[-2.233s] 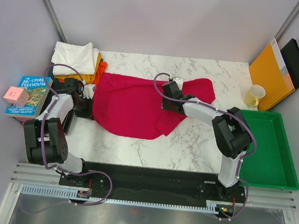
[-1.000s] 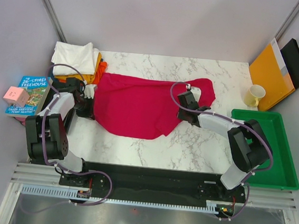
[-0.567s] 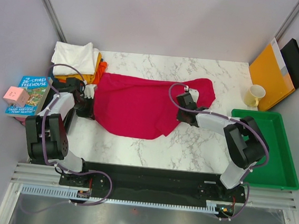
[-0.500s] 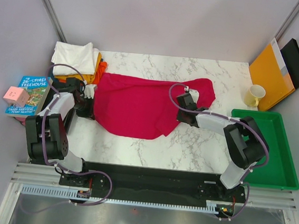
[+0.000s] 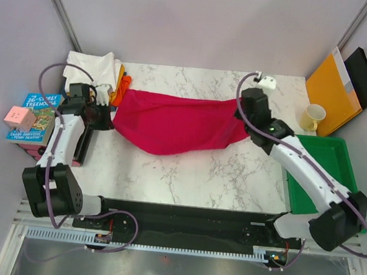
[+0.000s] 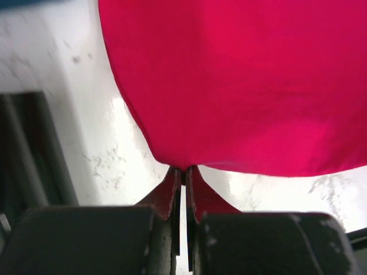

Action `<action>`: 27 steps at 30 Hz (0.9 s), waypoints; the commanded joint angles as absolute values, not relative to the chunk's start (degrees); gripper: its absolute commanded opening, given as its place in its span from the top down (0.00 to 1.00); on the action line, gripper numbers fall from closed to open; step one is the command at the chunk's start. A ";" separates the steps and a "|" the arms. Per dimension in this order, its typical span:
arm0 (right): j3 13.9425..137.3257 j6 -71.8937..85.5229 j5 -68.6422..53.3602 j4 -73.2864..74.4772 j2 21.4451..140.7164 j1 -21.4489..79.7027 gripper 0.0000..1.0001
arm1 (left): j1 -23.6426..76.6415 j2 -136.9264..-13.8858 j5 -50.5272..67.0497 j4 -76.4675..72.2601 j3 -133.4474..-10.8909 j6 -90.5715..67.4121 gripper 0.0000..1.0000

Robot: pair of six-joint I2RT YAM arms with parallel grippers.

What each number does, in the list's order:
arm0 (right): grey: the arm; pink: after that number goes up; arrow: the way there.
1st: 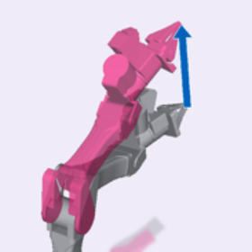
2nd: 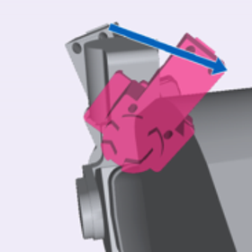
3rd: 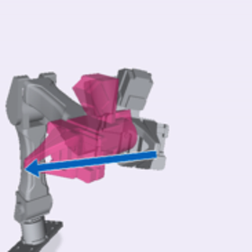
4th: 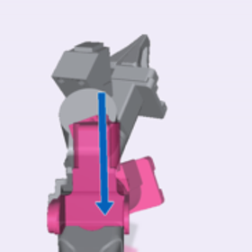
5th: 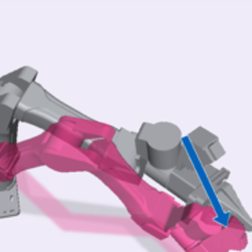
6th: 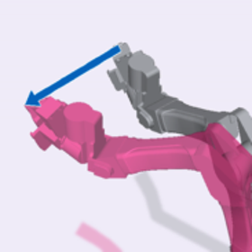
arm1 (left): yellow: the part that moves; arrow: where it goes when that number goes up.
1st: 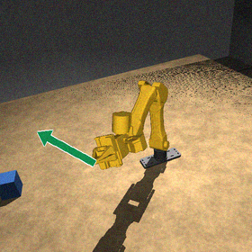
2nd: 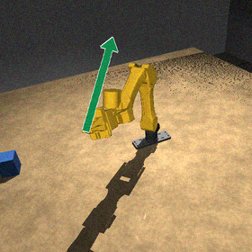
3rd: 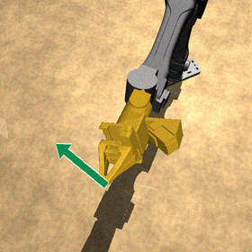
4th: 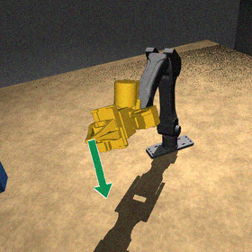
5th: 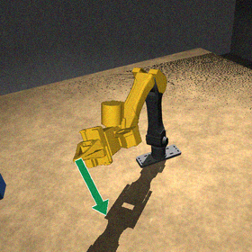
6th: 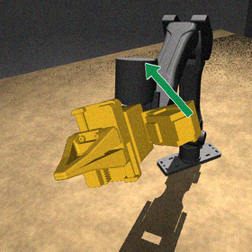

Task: Fold and stack the t-shirts
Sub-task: Flatten out the tshirt

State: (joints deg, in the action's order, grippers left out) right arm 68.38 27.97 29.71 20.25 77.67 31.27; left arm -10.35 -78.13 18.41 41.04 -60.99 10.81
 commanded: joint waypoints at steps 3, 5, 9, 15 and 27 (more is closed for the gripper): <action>79.96 20.49 42.78 28.47 66.46 30.50 1.00 | -10.20 -68.83 23.29 41.48 -68.81 4.57 0.98; 82.25 17.95 44.73 29.88 62.95 30.50 1.00 | -10.28 -63.91 23.03 41.48 -70.30 3.78 0.98; 89.80 12.76 50.26 32.51 58.80 30.59 1.00 | -10.28 -54.86 22.07 41.40 -73.73 3.25 0.98; 100.43 8.71 50.54 34.01 57.39 30.50 1.00 | -10.28 -47.99 20.31 43.06 -81.55 1.58 0.98; 114.86 4.57 49.66 32.70 57.74 30.50 1.00 | -10.28 -45.35 17.49 44.47 -102.73 0.44 0.98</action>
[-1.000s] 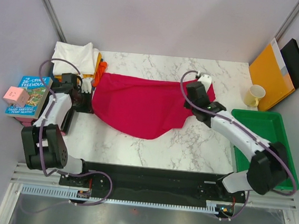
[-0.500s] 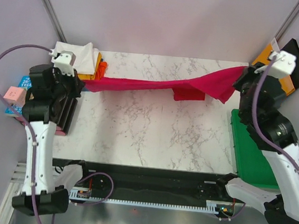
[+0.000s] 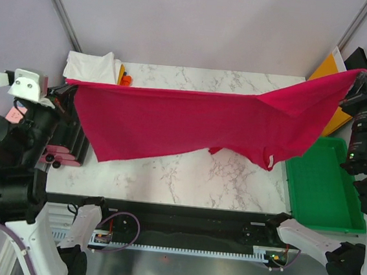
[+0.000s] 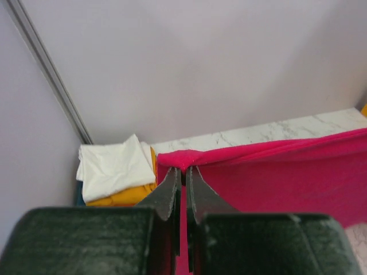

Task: Fold and stack the t-shirts
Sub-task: Flatten out the tshirt

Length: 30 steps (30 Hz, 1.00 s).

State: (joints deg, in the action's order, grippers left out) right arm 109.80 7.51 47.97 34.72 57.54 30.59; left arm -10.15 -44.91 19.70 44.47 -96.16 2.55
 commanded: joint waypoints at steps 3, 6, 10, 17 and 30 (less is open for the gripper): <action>117.85 4.13 49.83 31.12 58.80 30.50 1.00 | -10.20 -46.40 17.14 44.65 -107.30 -1.32 0.98; 120.66 3.25 49.75 29.36 60.20 30.50 1.00 | -10.11 -47.90 17.14 44.91 -111.00 -1.76 0.98; 124.36 2.72 49.66 28.04 62.75 30.50 1.00 | -10.20 -49.22 17.93 45.00 -114.86 -1.93 0.98; 118.77 2.20 50.97 24.89 65.04 30.59 1.00 | -9.93 -50.62 20.12 45.26 -110.49 -2.11 0.98; 97.04 9.40 45.20 17.23 73.21 22.78 1.00 | -9.93 -54.66 22.24 34.37 -74.48 2.90 0.98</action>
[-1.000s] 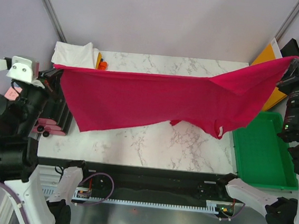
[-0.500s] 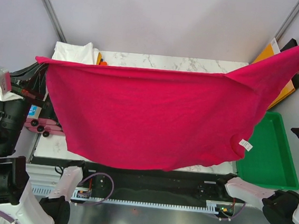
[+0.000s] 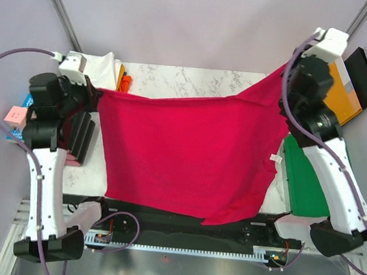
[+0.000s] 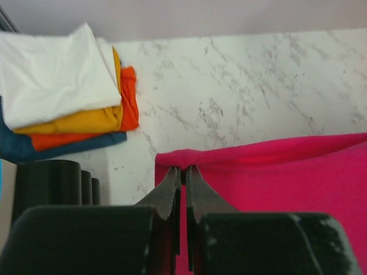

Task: Fold and stack the t-shirts
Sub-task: Flatten out the tshirt

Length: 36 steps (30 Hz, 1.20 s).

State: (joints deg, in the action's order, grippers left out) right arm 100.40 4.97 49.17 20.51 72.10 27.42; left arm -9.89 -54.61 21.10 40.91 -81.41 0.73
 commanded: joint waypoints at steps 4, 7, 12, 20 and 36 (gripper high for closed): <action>92.73 11.77 42.19 15.39 77.50 18.99 1.00 | -9.93 -56.69 21.80 28.84 -67.69 4.21 0.98; 90.88 13.27 40.70 14.59 81.37 16.70 1.00 | -9.84 -59.05 20.92 25.32 -64.52 5.53 0.98; 89.82 15.38 38.32 12.57 89.19 14.24 1.00 | -9.84 -66.77 20.04 21.98 -64.42 6.15 0.98; 98.59 14.59 36.56 11.16 102.73 13.62 1.00 | -9.23 -77.60 20.05 13.89 -65.39 5.27 0.98; 113.55 16.43 31.20 11.95 110.06 13.09 1.00 | -5.98 -90.79 16.79 18.26 -87.32 3.17 0.98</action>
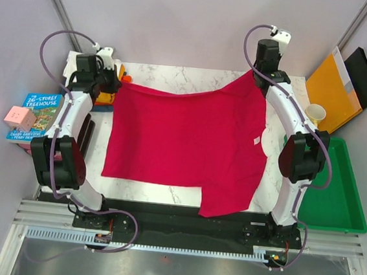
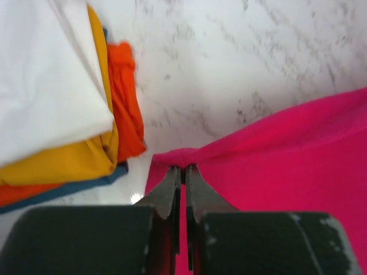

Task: Fold and stack the t-shirts
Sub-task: Flatten out the tshirt

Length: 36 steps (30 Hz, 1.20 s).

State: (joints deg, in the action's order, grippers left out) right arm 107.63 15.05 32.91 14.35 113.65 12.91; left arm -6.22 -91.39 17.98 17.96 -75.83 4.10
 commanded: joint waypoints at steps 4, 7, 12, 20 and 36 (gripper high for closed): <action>112.68 12.41 33.83 11.78 101.80 16.60 1.00 | -5.98 -84.74 19.15 20.47 -93.07 0.53 0.98; 108.57 7.32 37.70 9.94 92.40 20.73 1.00 | -5.98 -77.12 21.96 22.14 -93.78 -2.02 0.98; 104.50 3.43 41.91 11.33 75.61 24.61 1.00 | -5.98 -63.13 24.43 25.66 -92.90 -1.50 0.98; 106.25 -2.81 43.68 14.15 58.73 26.28 1.00 | -5.98 -44.23 22.59 37.77 -97.37 2.20 0.98; 101.70 -4.13 47.28 8.89 59.32 26.54 1.00 | -4.57 -42.88 15.89 41.67 -96.72 5.27 0.98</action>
State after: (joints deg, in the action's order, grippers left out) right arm 105.95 -2.59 44.01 12.08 55.88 26.52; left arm -4.47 -38.79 16.78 41.65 -104.44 2.20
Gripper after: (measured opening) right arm 0.010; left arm 0.037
